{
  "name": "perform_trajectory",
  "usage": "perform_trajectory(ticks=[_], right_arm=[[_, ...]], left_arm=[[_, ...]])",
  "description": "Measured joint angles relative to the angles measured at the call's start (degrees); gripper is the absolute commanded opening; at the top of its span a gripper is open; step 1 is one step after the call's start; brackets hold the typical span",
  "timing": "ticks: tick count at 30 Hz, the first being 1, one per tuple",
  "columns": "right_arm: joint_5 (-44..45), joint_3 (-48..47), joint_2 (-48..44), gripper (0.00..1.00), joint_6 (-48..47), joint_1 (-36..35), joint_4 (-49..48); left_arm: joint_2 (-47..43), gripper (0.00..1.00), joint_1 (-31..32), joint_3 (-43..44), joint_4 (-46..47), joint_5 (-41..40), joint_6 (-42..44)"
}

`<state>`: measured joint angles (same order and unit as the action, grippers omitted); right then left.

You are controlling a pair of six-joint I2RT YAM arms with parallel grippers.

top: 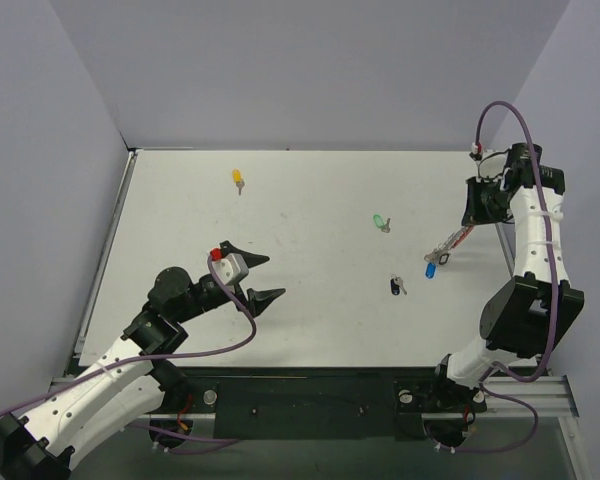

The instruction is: Put the keys on the keyring

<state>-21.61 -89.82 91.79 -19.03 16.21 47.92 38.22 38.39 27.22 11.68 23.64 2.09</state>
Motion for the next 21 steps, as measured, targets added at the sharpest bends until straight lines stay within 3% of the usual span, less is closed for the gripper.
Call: perform_trajectory(ticks=[21], right_arm=[[4.48,-3.32,10.51,0.00,-0.39,0.07,3.54]], left_arm=[[0.11,0.86,-0.22,-0.44,0.63,0.90,-0.20]])
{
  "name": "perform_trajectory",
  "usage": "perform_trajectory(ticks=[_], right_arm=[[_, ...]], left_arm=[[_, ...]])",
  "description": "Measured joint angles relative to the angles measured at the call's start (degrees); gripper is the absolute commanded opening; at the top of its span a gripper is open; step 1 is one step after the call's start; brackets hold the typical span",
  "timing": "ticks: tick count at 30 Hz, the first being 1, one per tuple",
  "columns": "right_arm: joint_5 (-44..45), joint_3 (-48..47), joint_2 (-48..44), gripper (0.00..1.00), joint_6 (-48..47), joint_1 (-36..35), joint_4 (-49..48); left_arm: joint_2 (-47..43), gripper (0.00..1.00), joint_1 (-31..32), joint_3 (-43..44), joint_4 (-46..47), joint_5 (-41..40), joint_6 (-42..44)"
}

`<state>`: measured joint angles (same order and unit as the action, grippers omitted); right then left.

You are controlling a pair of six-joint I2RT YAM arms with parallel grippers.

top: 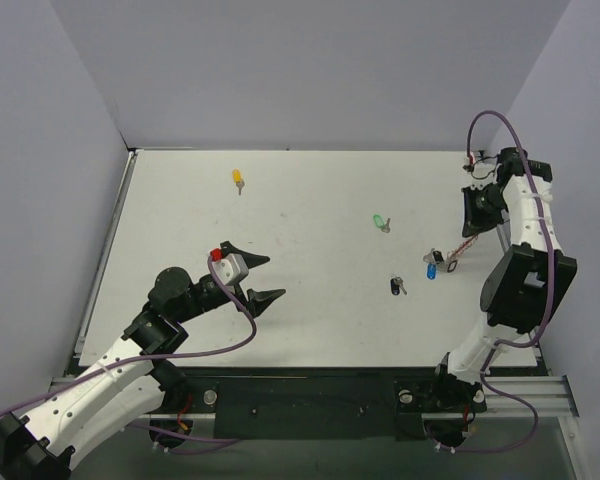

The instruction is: Put the keys on the keyring

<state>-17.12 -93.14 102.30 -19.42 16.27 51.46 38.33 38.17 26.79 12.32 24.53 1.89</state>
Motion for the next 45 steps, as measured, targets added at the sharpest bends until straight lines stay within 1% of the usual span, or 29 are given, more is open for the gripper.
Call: perform_trajectory(ticks=[11,19,28,32,42,43,44,45], right_arm=[[7.52,0.02,1.64,0.00,-2.12,-4.57,-1.66],[9.01,-0.35,2.01,0.00,-4.94,-5.77,-1.66],[9.46,-10.69,11.13,0.00,-5.51,-13.22,-1.60],[9.68,-12.46,14.32,0.00,-4.83,-13.70,-1.49],[9.29,-15.96,18.16,0.00,-4.22,-13.75,-0.81],[9.05,-16.00,18.49,0.04,-4.09,-13.75,-0.79],[8.61,-16.04,19.04,0.14,-3.85,-13.73,-0.79],[7.98,-16.11,19.61,0.17,-3.37,-13.66,-0.76]], left_arm=[[0.04,0.86,0.02,-0.02,0.00,0.17,0.00],[0.04,0.86,-0.02,-0.02,0.00,0.22,-0.02],[0.00,0.86,-0.04,-0.04,-0.02,0.20,0.04],[0.00,0.86,-0.04,-0.07,-0.02,0.20,0.07],[0.04,0.86,-0.04,-0.09,-0.04,0.17,0.09],[0.04,0.86,-0.04,-0.09,-0.04,0.17,0.09],[0.04,0.86,-0.04,-0.09,-0.04,0.17,0.09],[0.04,0.86,-0.04,-0.09,-0.04,0.17,0.09]])
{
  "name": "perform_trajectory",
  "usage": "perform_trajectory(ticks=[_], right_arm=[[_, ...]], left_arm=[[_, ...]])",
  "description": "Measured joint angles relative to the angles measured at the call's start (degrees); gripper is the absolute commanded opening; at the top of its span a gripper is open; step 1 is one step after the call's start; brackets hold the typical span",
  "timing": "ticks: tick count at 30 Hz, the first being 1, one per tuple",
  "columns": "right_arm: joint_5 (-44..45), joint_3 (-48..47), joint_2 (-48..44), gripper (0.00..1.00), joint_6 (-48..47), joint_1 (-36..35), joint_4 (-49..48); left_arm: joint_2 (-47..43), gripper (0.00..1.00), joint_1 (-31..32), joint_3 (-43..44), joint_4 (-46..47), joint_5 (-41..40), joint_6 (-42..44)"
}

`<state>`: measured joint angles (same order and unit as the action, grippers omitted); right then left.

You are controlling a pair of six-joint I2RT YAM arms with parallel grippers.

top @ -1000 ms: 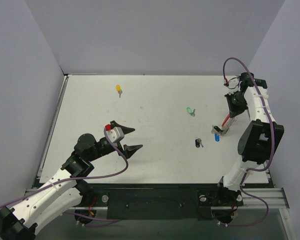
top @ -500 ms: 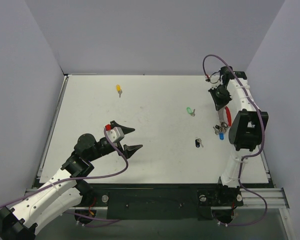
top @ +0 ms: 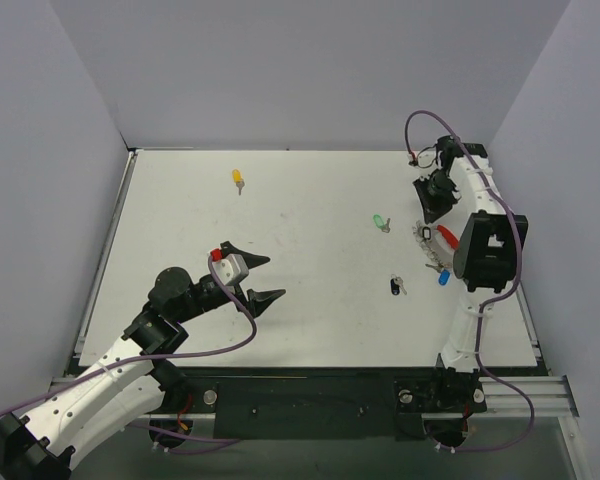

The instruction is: Put the keys on the keyring

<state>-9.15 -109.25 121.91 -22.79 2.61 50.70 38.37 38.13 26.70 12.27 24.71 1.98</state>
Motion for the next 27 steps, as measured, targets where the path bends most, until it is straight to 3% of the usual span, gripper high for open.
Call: perform_trajectory(ticks=[3,7,15,22,27], right_arm=[[-2.67,-0.33,2.14,0.33,1.86,0.55,-0.02],[-4.98,-0.72,4.98,0.36,3.76,1.11,-0.59],[-3.21,-4.90,9.31,0.35,8.50,0.94,-3.45],[1.18,-7.23,10.08,0.23,11.04,-0.52,-5.90],[3.06,-7.32,10.12,0.22,11.26,-1.62,-6.43]], left_arm=[[0.04,0.86,0.00,0.00,0.00,0.00,0.02],[0.07,0.86,-0.09,0.00,0.00,-0.02,0.20],[0.55,0.86,-0.48,0.00,0.00,-0.02,0.26],[1.53,0.86,-0.81,0.00,-0.02,-0.04,0.42],[1.73,0.86,-0.81,0.00,-0.02,-0.04,0.46]])
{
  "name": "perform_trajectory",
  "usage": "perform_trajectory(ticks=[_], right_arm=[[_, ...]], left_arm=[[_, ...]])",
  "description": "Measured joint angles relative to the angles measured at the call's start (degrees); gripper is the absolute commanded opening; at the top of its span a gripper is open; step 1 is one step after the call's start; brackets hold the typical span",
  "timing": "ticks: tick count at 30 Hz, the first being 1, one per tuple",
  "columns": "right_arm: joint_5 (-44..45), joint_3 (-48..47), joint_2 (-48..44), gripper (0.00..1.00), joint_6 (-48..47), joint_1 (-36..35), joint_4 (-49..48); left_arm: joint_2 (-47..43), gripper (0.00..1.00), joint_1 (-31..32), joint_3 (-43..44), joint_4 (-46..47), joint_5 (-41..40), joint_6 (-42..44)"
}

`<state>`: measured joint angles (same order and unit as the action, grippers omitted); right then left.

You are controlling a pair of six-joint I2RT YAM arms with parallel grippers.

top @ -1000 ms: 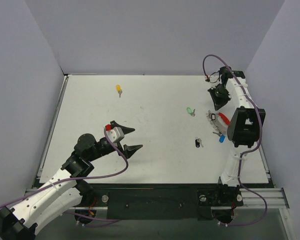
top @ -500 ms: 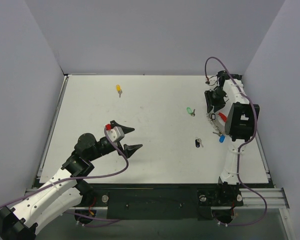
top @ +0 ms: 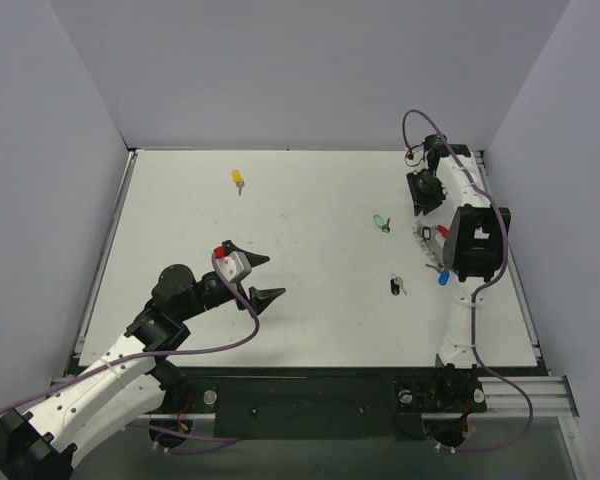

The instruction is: Put the keys on the keyring

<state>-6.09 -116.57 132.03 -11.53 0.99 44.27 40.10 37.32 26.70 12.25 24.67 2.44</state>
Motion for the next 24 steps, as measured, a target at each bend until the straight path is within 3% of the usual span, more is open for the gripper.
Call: perform_trajectory(ticks=[24], right_arm=[[6.34,-0.22,4.11,0.24,-0.04,-0.50,-0.57]], left_arm=[[0.00,0.86,0.00,0.00,0.00,0.02,0.33]])
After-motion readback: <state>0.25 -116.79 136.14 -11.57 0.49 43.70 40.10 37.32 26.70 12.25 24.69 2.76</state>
